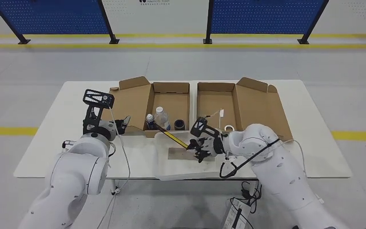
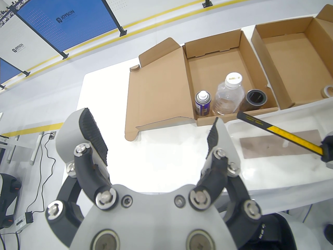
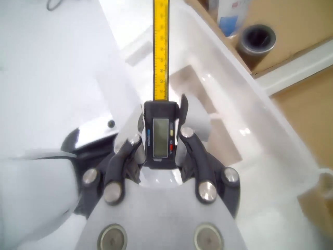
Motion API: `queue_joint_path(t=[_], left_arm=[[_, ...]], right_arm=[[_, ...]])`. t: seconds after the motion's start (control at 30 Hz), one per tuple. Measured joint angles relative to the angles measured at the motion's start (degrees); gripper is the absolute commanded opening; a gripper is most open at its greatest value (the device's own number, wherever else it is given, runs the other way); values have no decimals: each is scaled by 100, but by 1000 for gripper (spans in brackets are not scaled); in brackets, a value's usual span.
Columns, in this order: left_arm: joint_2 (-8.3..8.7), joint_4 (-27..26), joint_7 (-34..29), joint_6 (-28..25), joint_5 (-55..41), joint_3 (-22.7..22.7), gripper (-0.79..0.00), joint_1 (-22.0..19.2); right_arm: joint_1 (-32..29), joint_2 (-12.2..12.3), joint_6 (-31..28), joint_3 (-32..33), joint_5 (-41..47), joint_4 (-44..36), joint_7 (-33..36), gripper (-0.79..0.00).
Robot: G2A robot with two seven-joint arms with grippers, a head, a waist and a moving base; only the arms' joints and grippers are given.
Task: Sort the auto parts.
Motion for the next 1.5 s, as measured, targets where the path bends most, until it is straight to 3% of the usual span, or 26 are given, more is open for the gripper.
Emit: queue_joint_path(t=[0.5, 0.8, 1.13, 1.5], left_arm=[[0, 0, 0, 0, 0, 0, 0, 0], [0, 0, 0, 0, 0, 0, 0, 0], [0, 0, 0, 0, 0, 0, 0, 0], [0, 0, 0, 0, 0, 0, 0, 0]], right_arm=[[-252, 95, -988, 239, 1236, 458, -867, -785], [-188, 120, -1195, 156, 1462, 634, -1033, -785], [-118, 170, -1051, 96, 1318, 608, -981, -785], [337, 296, 214, 401, -258, 157, -576, -785]])
